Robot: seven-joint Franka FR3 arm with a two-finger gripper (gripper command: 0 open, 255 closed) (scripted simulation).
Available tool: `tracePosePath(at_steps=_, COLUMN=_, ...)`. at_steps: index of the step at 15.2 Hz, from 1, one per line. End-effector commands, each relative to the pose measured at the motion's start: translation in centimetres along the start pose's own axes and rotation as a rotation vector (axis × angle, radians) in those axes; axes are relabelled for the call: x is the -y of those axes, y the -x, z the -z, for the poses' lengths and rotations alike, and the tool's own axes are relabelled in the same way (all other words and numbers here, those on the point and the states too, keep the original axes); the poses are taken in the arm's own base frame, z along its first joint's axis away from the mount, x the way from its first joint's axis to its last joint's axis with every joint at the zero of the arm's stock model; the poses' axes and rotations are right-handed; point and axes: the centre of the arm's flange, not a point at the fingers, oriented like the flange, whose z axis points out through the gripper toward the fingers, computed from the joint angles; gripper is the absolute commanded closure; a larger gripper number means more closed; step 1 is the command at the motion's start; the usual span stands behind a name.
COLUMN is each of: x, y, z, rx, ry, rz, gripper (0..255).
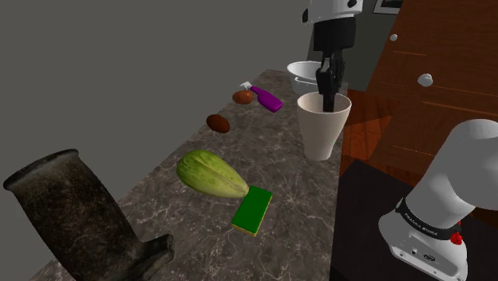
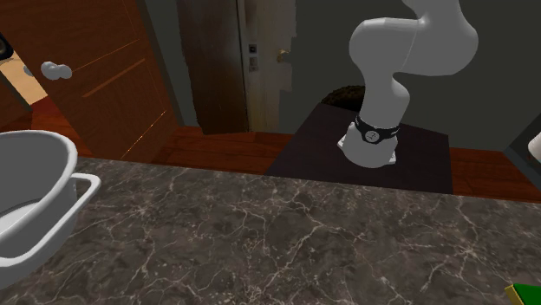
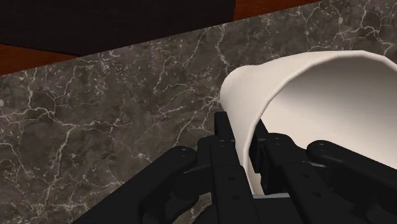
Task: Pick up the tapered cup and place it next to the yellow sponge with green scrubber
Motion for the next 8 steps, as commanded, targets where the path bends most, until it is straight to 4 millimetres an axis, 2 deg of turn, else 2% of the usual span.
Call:
tracePosePath(at_steps=1, x=2.7, y=0.3, z=-0.5, rx=0.000, ry=-0.001, rz=-0.001, gripper=255)
tracePosePath(at_steps=8, x=11.9, y=1.0, z=-1.8, rx=0.000, ry=-0.001, rz=-0.001, gripper=255)
